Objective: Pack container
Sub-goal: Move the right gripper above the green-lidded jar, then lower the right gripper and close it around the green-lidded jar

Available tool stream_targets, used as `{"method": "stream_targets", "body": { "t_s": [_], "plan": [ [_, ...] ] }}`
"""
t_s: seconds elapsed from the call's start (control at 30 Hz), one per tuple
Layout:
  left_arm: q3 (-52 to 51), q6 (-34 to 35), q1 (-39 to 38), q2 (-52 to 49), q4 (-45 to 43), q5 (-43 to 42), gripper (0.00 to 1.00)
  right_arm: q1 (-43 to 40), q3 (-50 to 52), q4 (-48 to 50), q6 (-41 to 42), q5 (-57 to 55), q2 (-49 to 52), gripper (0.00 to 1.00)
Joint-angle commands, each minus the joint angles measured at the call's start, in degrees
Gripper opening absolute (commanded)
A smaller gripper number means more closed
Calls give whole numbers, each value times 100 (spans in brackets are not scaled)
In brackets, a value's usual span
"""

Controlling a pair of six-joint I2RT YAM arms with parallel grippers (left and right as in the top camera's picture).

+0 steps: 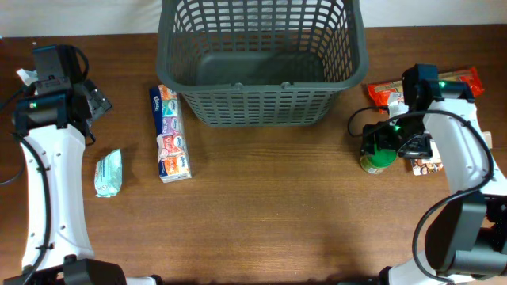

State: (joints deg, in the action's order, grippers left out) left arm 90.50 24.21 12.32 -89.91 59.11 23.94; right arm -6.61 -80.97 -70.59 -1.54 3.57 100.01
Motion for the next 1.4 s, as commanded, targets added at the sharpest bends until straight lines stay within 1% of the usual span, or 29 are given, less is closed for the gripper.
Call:
{"method": "stream_targets", "body": {
  "t_s": [0.0, 0.13, 0.37, 0.53, 1.07, 1.37],
  "plan": [
    [74, -50, 22, 74, 7, -24, 99, -22, 61, 138, 28, -192, -81, 99],
    [74, -50, 22, 74, 7, -24, 100, -22, 61, 302, 28, -190, 35, 99],
    [74, -50, 22, 74, 7, -24, 100, -20, 61, 293, 28, -168, 632, 99],
    [74, -50, 22, 74, 7, -24, 100, -20, 61, 356, 28, -179, 870, 99],
    [74, -50, 22, 74, 7, -22, 100, -20, 105, 612, 31, -168, 914, 99],
    [74, -50, 22, 74, 7, -24, 100, -20, 398, 706, 52, -166, 914, 99]
  ]
}}
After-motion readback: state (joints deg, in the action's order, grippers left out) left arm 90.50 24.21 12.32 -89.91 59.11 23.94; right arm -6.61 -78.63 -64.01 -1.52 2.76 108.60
